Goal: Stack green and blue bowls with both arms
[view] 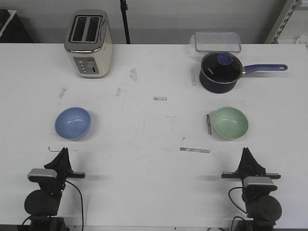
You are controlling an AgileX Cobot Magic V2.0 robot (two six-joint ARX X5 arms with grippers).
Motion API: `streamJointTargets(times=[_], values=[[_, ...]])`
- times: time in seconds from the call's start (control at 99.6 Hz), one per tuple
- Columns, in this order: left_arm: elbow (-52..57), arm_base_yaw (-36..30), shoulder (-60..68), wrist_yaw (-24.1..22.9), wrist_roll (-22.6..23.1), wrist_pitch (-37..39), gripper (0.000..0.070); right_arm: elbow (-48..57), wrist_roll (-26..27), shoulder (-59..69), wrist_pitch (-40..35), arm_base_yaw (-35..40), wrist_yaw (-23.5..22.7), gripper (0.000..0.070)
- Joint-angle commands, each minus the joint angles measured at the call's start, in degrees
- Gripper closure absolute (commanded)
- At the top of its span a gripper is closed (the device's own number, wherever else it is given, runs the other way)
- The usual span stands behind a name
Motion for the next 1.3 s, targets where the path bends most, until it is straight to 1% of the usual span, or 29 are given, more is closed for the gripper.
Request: streamJointTargets(times=[0.0,0.331,0.472,0.603,0.763,1.085,1.286], values=[[-1.2,0.0,-0.1,0.0,0.3,0.9,0.0698,-0.1,-0.3,-0.1,0.8,0.0,0.0,0.0687],[-1.2,0.0,-0.1,0.0,0.3,0.9,0.0698,0.5,-0.3,-0.1,1.0,0.0,0.0,0.0687],[-1.2,0.0,-0.1,0.0,0.3,0.9,0.0698,4.0,-2.7,0.7,-2.3,0.0,0.2,0.069],[-1.2,0.0,-0.1,0.0,0.3,0.9,0.0698,9.6,-4.9,4.1,-6.4,0.0,0.4,0.069],[-1.2,0.0,-0.1,0.0,0.3,0.9,0.0698,18.8,-6.8,14.1,-12.3,0.0,0.4,0.069],[-1.2,0.0,-0.1,0.0,0.3,0.9,0.0698,42.8,-6.4,42.9,-26.5,0.0,0.2,0.069],[-1.2,0.0,-0.1,0.0,0.3,0.9,0.0697,55.4,-5.7,55.1,-34.0,0.0,-0.3,0.069]])
